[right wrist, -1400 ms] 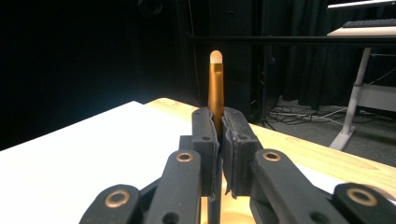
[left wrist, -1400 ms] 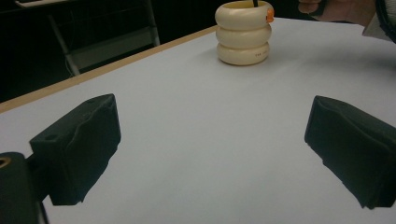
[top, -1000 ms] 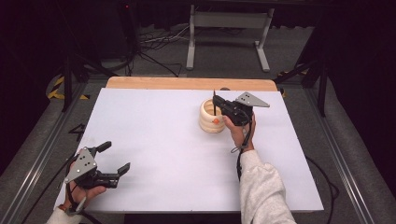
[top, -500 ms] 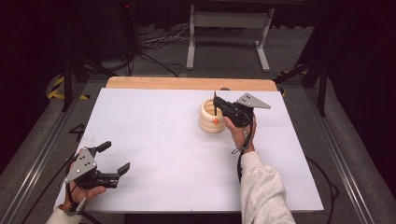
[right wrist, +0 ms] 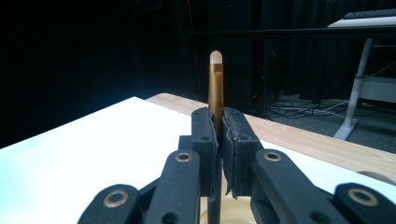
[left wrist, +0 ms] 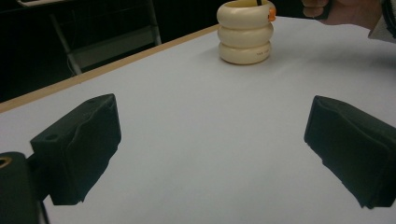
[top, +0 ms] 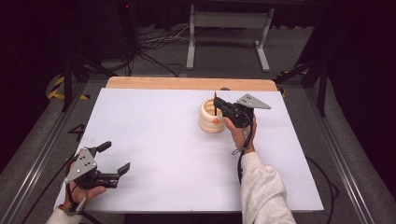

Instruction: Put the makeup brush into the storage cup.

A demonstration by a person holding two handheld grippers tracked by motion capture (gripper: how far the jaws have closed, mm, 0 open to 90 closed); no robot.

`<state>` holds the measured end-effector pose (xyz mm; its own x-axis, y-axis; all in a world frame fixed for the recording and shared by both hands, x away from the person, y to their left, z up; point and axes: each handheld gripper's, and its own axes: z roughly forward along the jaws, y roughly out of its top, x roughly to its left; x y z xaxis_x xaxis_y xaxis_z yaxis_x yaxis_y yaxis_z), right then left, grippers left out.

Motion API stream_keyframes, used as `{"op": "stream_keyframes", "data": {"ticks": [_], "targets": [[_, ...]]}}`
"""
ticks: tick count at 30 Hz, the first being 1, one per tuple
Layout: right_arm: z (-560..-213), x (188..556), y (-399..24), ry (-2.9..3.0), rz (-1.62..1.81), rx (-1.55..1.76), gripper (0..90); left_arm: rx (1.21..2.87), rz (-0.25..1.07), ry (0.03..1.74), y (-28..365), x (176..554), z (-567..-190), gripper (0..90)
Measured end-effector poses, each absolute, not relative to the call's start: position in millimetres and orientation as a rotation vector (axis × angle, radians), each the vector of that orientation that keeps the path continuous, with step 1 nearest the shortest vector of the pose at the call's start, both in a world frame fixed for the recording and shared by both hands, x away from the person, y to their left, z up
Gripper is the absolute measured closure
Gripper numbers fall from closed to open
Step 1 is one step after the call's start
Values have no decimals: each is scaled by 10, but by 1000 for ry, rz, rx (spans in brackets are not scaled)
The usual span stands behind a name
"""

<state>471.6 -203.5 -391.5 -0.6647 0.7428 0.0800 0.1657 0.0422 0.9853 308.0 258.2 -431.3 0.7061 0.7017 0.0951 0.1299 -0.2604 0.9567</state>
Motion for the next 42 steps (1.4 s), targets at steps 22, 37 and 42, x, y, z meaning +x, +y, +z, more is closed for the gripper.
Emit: {"op": "stream_keyframes", "data": {"ticks": [22, 37, 42], "targets": [[-3794, 4627, -2039, 1868, 1593, 876, 636, 1785, 633, 660, 2577, 3079, -4309, 46], [-3735, 4534, -2097, 1837, 1497, 870, 428, 1785, 632, 659, 2570, 3081, -4312, 46], [-3711, 4506, -2087, 1828, 1506, 851, 321, 1787, 631, 661, 2572, 3078, -4313, 47]]}}
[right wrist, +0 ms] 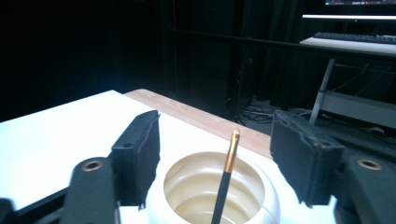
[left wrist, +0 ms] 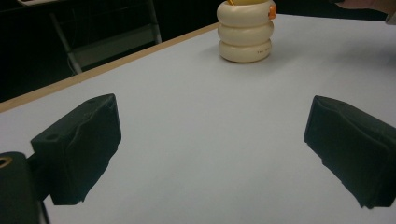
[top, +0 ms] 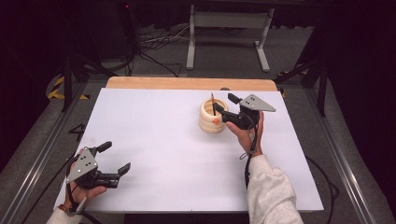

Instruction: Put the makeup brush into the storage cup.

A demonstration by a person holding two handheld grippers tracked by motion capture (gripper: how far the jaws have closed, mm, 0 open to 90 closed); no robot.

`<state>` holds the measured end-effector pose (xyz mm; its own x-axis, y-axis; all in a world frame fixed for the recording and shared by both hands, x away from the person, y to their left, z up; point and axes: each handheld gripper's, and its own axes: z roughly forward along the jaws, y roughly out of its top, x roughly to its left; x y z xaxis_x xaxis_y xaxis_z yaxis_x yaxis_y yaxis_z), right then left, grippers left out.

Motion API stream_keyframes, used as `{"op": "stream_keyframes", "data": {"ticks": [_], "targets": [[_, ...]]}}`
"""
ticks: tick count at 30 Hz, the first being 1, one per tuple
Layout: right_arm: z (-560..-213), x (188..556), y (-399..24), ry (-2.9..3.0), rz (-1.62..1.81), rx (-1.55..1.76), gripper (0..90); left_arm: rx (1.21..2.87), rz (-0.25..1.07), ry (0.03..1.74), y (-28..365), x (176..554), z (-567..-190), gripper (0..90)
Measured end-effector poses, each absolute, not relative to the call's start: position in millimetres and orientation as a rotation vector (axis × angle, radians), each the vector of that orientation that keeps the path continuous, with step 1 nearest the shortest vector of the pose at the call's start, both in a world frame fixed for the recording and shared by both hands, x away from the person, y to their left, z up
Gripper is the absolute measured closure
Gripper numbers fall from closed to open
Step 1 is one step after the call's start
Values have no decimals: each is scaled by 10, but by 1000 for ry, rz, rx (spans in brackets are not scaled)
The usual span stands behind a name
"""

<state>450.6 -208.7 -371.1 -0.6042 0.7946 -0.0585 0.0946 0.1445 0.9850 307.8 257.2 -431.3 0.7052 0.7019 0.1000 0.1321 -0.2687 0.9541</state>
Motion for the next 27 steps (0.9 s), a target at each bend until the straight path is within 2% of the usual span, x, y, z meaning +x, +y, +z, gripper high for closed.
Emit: {"op": "stream_keyframes", "data": {"ticks": [3, 7, 12, 16, 27], "targets": [[-3679, 4485, -2076, 1821, 1499, 834, 262, 1790, 631, 659, 2576, 3076, -4309, 46], [-3652, 4463, -2062, 1799, 1467, 838, 141, 1786, 632, 661, 2574, 3078, -4310, 47], [-3653, 4450, -2061, 1801, 1429, 832, 117, 1782, 635, 664, 2574, 3073, -4303, 46], [-3644, 4435, -2076, 1787, 1401, 846, 43, 1783, 638, 662, 2580, 3071, -4300, 46], [-3606, 4367, -2102, 1788, 1366, 825, 36, 1791, 639, 658, 2570, 3071, -4303, 46]]}}
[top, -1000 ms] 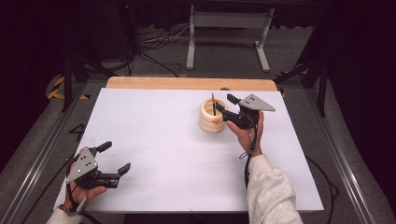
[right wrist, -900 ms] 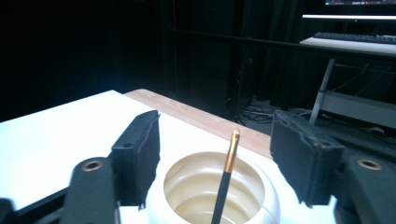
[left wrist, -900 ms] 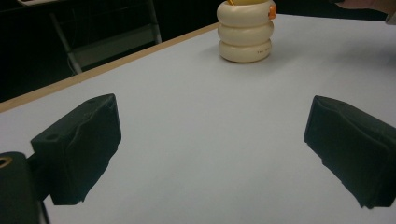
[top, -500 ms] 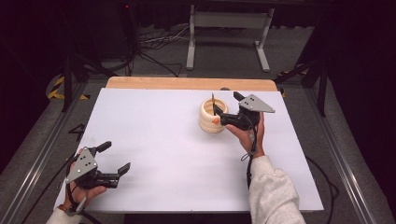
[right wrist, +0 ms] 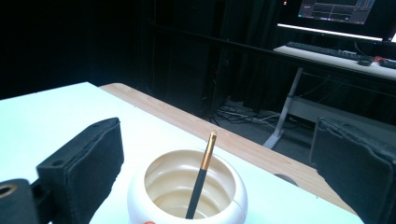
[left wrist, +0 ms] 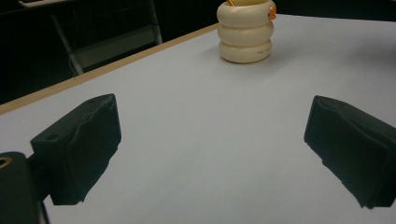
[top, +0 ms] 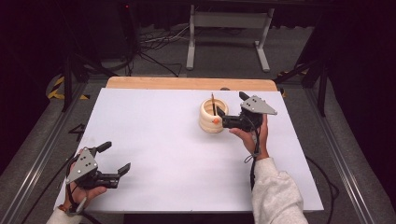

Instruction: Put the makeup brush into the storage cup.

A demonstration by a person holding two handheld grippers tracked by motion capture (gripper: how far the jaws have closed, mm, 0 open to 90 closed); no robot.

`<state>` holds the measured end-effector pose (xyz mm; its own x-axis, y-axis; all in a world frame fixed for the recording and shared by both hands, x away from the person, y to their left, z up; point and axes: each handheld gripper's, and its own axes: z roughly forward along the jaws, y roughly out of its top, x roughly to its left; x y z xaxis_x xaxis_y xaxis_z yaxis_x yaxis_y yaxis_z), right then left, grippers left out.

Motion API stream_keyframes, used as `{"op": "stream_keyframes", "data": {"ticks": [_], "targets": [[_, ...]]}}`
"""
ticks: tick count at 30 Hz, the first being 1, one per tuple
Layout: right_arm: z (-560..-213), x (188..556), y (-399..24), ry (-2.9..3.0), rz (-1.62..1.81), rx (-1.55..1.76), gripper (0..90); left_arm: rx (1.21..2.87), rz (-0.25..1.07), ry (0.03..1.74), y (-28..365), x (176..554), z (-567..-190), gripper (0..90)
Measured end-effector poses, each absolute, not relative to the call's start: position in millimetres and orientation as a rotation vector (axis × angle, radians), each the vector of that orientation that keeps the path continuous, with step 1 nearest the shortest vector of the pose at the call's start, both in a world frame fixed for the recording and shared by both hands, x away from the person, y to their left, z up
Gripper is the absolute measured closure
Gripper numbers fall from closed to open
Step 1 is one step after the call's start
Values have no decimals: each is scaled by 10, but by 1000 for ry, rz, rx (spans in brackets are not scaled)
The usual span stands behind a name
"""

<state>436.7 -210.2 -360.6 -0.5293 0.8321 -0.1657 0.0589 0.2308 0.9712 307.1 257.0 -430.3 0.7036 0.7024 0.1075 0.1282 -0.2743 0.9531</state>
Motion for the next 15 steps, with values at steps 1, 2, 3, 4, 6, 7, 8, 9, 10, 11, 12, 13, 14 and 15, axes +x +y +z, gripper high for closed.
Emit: {"op": "stream_keyframes", "data": {"ticks": [1, 2, 3, 4, 6, 7, 8, 9, 10, 11, 12, 13, 14, 15], "targets": [[-3603, 4361, -2104, 1786, 1357, 822, 36, 1794, 638, 660, 2571, 3072, -4304, 46], [-3600, 4352, -2108, 1788, 1353, 822, 37, 1792, 636, 661, 2570, 3072, -4304, 46], [-3597, 4344, -2113, 1791, 1351, 821, 38, 1789, 635, 660, 2568, 3072, -4304, 46], [-3595, 4336, -2119, 1790, 1351, 816, 38, 1789, 636, 659, 2568, 3071, -4304, 46], [-3592, 4322, -2130, 1791, 1343, 812, 41, 1785, 635, 660, 2571, 3076, -4307, 46], [-3590, 4315, -2133, 1791, 1333, 809, 42, 1784, 635, 661, 2573, 3077, -4307, 46], [-3587, 4306, -2136, 1795, 1332, 805, 42, 1784, 635, 661, 2573, 3078, -4308, 46], [-3587, 4299, -2138, 1795, 1334, 801, 43, 1785, 636, 661, 2573, 3078, -4308, 46], [-3585, 4294, -2139, 1794, 1327, 797, 45, 1785, 636, 660, 2572, 3078, -4309, 46], [-3584, 4289, -2139, 1792, 1321, 799, 45, 1787, 637, 658, 2572, 3078, -4308, 46], [-3584, 4282, -2140, 1794, 1321, 798, 45, 1791, 637, 658, 2572, 3077, -4306, 46], [-3584, 4282, -2140, 1794, 1321, 798, 45, 1791, 637, 658, 2572, 3077, -4306, 46], [-3584, 4275, -2140, 1795, 1320, 799, 45, 1790, 636, 659, 2571, 3075, -4306, 46], [-3584, 4267, -2143, 1795, 1319, 798, 45, 1790, 635, 661, 2572, 3073, -4305, 46]]}}
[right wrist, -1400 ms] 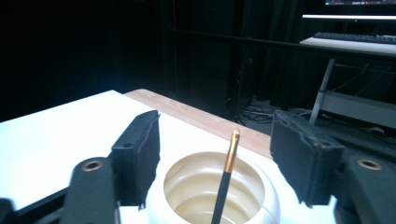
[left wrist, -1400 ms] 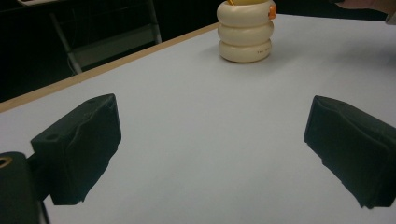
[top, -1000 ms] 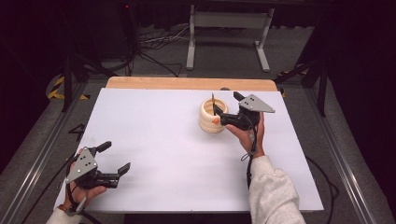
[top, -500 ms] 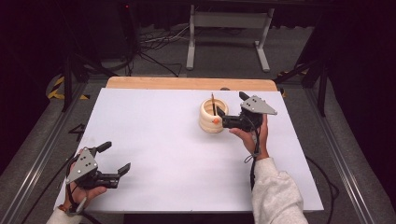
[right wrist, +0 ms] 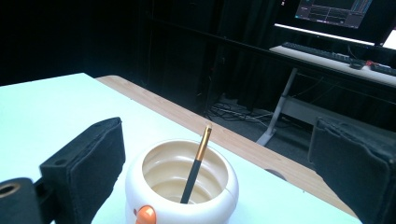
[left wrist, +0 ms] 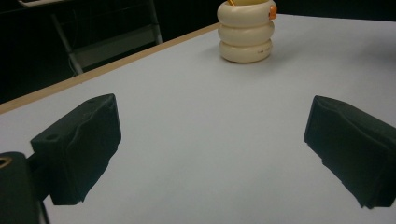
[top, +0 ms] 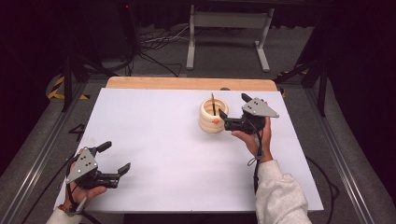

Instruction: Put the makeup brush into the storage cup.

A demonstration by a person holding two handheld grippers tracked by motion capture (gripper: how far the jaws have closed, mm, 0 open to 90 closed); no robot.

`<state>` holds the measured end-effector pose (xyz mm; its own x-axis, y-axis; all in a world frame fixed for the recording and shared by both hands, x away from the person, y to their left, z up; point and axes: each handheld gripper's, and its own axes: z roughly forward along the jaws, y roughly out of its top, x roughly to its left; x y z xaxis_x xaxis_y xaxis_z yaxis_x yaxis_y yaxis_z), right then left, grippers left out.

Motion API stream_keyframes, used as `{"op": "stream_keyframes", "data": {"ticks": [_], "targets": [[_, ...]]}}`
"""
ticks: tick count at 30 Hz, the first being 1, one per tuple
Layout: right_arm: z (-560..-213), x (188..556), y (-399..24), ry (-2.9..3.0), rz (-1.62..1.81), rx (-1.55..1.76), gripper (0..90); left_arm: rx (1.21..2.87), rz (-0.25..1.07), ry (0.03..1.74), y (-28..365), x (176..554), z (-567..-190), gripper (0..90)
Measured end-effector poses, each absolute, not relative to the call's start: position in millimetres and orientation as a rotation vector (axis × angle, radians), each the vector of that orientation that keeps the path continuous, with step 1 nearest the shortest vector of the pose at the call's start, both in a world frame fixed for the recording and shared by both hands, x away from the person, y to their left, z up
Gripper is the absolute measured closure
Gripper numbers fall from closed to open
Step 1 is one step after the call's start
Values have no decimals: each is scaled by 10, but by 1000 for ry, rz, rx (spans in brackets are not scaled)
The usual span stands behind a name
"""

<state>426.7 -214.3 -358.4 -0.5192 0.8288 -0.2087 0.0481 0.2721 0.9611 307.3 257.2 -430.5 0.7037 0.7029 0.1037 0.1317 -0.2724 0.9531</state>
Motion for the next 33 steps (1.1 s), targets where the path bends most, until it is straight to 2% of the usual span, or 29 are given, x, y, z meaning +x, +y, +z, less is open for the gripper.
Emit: {"op": "stream_keyframes", "data": {"ticks": [33], "targets": [[-3624, 4025, -2235, 1794, 1279, 744, 49, 1798, 638, 660, 2555, 3076, -4306, 46]]}}
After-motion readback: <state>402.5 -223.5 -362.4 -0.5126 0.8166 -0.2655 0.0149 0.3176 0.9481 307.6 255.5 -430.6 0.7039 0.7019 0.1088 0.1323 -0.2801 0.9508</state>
